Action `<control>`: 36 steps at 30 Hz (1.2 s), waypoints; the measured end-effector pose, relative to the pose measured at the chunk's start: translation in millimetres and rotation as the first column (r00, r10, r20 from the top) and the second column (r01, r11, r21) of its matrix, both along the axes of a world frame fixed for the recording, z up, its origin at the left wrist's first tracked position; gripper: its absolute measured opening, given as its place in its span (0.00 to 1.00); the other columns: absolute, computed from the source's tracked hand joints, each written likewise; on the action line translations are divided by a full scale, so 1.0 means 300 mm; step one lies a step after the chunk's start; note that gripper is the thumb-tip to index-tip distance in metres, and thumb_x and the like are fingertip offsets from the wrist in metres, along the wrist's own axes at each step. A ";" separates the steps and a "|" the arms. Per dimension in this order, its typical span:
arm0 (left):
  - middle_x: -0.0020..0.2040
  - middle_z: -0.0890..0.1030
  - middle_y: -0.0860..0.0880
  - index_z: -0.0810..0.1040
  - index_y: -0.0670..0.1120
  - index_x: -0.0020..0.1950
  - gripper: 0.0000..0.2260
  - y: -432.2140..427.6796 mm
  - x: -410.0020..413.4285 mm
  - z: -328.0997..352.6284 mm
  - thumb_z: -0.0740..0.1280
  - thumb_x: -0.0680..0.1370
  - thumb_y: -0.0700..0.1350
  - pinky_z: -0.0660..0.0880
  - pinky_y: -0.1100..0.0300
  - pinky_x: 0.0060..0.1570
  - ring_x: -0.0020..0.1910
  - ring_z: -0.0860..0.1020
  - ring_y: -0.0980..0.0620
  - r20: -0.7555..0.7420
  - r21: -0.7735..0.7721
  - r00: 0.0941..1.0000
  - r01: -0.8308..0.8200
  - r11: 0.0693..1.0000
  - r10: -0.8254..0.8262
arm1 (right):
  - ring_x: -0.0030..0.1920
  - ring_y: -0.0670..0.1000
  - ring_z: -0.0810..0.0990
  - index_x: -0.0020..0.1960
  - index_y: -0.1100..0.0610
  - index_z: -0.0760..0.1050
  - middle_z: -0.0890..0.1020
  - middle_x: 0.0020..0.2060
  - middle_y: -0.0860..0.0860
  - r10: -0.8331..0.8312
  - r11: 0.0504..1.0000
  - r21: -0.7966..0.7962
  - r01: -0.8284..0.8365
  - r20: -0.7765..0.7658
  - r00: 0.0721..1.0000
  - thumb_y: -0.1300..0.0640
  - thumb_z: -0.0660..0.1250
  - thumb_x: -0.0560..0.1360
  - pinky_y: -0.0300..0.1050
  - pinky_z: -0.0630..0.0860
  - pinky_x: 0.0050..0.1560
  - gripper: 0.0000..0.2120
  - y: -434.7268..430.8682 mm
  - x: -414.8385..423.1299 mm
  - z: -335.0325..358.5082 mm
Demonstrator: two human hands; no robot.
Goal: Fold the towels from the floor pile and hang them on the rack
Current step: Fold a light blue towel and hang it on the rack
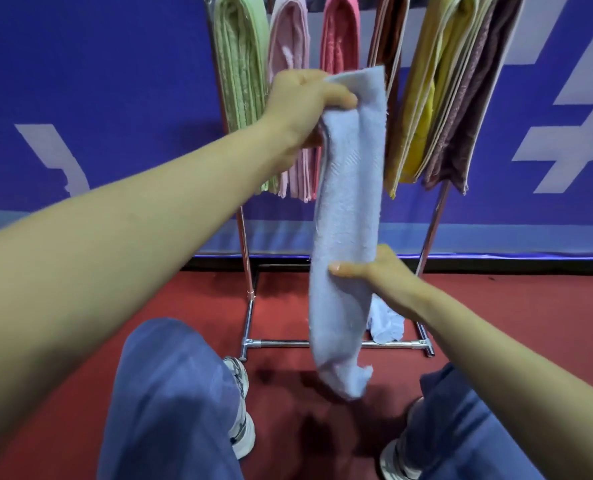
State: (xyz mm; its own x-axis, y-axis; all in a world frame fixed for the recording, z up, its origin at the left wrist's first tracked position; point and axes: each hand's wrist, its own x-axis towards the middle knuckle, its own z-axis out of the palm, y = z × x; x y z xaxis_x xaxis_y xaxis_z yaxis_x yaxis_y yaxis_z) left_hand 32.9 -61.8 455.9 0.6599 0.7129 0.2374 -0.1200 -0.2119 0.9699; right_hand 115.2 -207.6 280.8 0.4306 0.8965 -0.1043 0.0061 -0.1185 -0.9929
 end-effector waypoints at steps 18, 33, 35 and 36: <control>0.61 0.83 0.44 0.76 0.46 0.70 0.33 0.187 0.018 -0.967 0.60 0.73 0.66 0.81 0.56 0.46 0.54 0.84 0.48 -0.215 -0.796 0.889 0.080 0.600 -0.404 | 0.61 0.58 0.82 0.65 0.68 0.75 0.82 0.60 0.62 -0.108 0.985 -0.170 -0.032 -0.750 0.653 0.65 0.61 0.78 0.52 0.74 0.65 0.17 0.293 0.211 -0.280; 0.49 0.76 0.52 0.74 0.50 0.62 0.23 0.280 0.127 -1.142 0.78 0.70 0.50 0.75 0.56 0.51 0.46 0.76 0.52 -0.652 0.213 0.734 -0.064 0.975 0.191 | 0.51 0.56 0.86 0.64 0.63 0.74 0.85 0.53 0.58 -0.561 0.823 -0.381 0.423 -0.664 0.494 0.68 0.62 0.77 0.48 0.83 0.46 0.16 0.382 0.357 -0.445; 0.56 0.77 0.51 0.72 0.50 0.66 0.30 0.239 0.123 -1.159 0.79 0.67 0.46 0.77 0.57 0.52 0.52 0.78 0.50 -0.614 0.011 0.790 0.013 1.000 -0.003 | 0.57 0.58 0.83 0.64 0.63 0.73 0.82 0.59 0.60 -0.604 0.786 -0.349 0.510 -0.609 0.515 0.66 0.63 0.77 0.53 0.79 0.58 0.15 0.395 0.345 -0.453; 0.58 0.77 0.52 0.71 0.52 0.67 0.33 0.218 0.115 -1.146 0.79 0.65 0.48 0.78 0.56 0.54 0.55 0.79 0.51 -0.597 -0.153 0.785 0.090 0.984 -0.165 | 0.57 0.58 0.83 0.60 0.62 0.73 0.81 0.59 0.60 -0.600 0.794 -0.323 0.515 -0.552 0.579 0.64 0.63 0.77 0.55 0.78 0.61 0.11 0.402 0.325 -0.447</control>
